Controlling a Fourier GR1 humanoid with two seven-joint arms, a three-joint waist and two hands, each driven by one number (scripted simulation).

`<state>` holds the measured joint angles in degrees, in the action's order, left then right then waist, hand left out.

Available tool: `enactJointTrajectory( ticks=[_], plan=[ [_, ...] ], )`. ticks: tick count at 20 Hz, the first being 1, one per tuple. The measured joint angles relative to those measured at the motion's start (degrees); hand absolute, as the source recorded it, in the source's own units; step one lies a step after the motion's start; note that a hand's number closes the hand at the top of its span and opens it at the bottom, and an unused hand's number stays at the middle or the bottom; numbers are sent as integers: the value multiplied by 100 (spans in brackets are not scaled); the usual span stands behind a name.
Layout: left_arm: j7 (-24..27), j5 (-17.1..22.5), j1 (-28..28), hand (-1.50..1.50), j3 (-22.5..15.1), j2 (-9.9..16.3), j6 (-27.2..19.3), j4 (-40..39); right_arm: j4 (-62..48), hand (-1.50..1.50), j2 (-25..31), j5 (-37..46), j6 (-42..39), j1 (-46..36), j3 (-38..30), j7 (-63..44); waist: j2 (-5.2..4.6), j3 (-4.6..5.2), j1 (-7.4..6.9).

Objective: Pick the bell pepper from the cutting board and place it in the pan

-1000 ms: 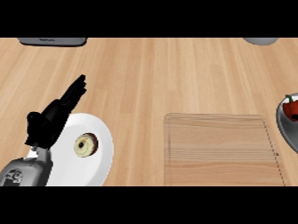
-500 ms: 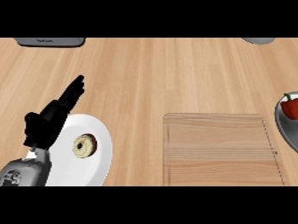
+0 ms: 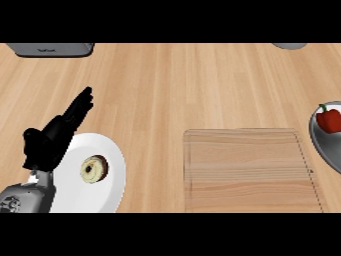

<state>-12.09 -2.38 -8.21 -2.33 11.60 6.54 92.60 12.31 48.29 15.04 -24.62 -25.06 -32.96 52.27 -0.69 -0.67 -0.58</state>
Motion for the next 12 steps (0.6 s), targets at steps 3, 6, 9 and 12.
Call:
enactJointTrajectory(
  ticks=[3, 6, 9, 12],
  plan=[
    [39, -7, 42, 0, 18, -6, -14, -20, 109, -150, -18, -81, -40, 206, 12, 50, 5, -2, 24],
    [46, -43, 7, 0, 16, -37, -57, -59, 255, -150, -19, -148, -88, 421, 53, 85, 15, -2, 77],
    [14, -30, -6, 0, 44, -21, -50, -48, 387, -150, -15, -235, -118, 630, 79, 106, 27, -2, 94],
    [36, -9, 41, 0, 98, 36, -19, -35, 529, -150, -86, -327, -83, 897, 103, 185, 39, -2, 108]
  ],
)
